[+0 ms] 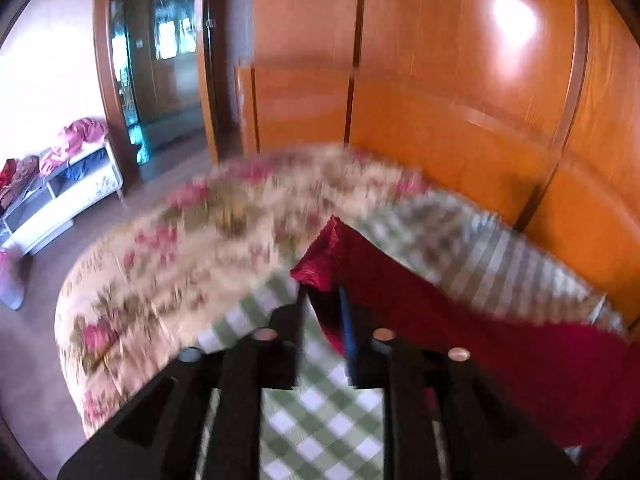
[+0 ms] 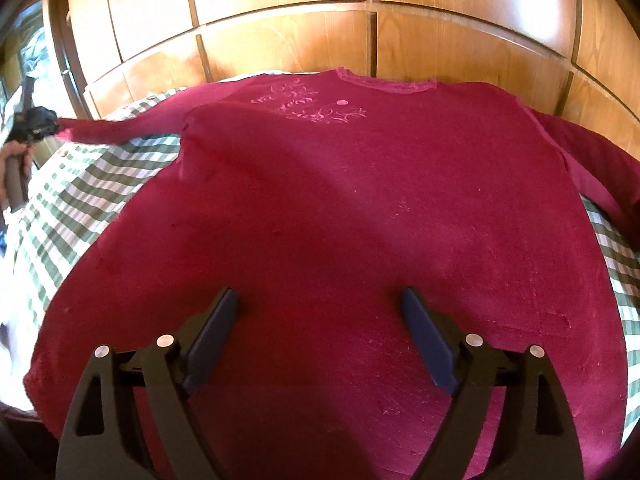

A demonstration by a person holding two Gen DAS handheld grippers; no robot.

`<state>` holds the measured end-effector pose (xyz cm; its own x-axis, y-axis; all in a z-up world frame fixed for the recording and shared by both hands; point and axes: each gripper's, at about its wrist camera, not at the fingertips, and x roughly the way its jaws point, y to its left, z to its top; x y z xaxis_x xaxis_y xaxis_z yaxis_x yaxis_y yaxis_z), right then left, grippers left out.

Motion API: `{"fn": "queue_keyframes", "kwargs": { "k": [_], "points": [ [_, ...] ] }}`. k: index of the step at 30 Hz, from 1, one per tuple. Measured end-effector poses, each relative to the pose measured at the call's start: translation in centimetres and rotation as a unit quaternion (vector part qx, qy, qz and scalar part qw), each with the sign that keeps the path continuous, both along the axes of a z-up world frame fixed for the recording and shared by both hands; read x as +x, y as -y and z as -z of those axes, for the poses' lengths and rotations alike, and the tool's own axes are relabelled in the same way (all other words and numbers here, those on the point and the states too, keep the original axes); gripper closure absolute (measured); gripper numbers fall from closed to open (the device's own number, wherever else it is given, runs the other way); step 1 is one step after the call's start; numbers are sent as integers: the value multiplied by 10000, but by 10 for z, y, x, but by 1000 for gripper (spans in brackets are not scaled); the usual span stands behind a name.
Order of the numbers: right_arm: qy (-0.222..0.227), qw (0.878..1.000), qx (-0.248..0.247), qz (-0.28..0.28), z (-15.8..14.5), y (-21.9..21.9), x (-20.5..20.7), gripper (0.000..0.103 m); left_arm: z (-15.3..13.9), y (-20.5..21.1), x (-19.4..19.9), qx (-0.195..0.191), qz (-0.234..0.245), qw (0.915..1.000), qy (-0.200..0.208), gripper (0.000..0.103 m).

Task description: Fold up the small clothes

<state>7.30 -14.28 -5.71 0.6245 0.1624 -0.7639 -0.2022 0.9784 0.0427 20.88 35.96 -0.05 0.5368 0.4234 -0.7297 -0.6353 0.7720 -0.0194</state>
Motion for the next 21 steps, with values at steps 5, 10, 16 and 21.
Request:
{"fn": "queue_keyframes", "kwargs": {
  "k": [5,10,16,21],
  "points": [
    [28,10000,-24,13,0,-2,0,19,2,12,-32,-965,192,9947,306,57],
    [-43,10000,-62,5,-5,0,-2,19,-2,86,-83,-1927,2155,9558,540,57],
    [6,9967,-254,771,-27,64,-22,19,15,183,-151,-2585,4008,8788,150,51],
    [-284,9810,-423,1874,-29,153,-63,19,45,229,-185,-2708,4470,8517,-376,51]
  ]
}}
